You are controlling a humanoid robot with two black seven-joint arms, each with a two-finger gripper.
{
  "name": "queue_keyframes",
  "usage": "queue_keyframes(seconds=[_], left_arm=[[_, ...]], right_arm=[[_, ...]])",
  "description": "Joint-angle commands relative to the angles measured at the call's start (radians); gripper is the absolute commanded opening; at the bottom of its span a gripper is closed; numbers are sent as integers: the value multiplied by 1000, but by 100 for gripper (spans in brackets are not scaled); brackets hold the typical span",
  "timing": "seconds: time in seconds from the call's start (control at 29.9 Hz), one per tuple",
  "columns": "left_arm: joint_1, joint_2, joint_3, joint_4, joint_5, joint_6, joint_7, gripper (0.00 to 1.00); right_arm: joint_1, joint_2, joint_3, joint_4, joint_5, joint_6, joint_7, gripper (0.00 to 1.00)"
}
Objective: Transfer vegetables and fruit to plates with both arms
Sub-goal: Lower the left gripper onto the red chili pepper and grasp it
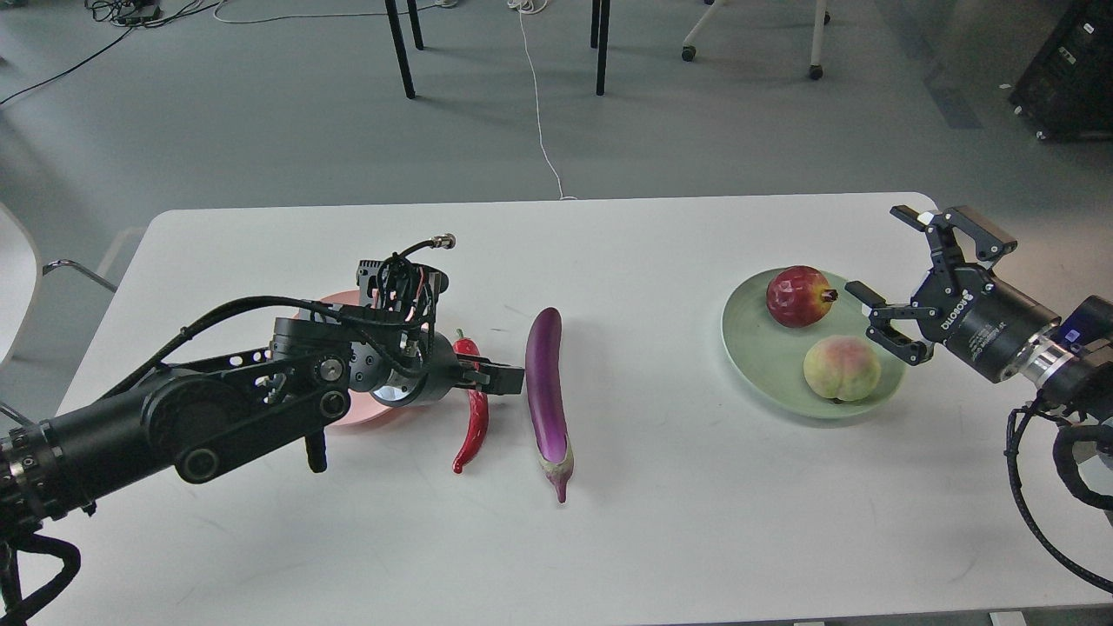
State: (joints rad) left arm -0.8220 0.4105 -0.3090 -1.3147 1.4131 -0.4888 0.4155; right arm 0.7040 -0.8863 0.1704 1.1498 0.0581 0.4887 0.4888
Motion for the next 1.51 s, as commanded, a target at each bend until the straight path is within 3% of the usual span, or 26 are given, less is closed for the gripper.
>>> queue_keyframes(seconds=[0.0, 0.47, 0.64, 1.27, 1.37, 1.47], left_arm=[[0, -18, 1, 31, 6, 0, -1, 99], [1, -19, 10, 46, 10, 0, -1, 93], [3, -29, 11, 48, 10, 0, -1, 77], [20, -29, 31, 60, 15, 0, -1, 75], [20, -27, 31, 60, 15, 0, -1, 63], [18, -24, 31, 60, 15, 0, 9, 37]], right_arm=[[0, 0, 0, -2, -3, 0, 0, 96], [0, 0, 1, -2, -3, 0, 0, 96], [-1, 0, 0, -2, -3, 0, 0, 96], [-3, 0, 1, -2, -3, 0, 0, 96], [-3, 0, 1, -2, -3, 0, 0, 96], [-3, 0, 0, -2, -3, 0, 0, 96]])
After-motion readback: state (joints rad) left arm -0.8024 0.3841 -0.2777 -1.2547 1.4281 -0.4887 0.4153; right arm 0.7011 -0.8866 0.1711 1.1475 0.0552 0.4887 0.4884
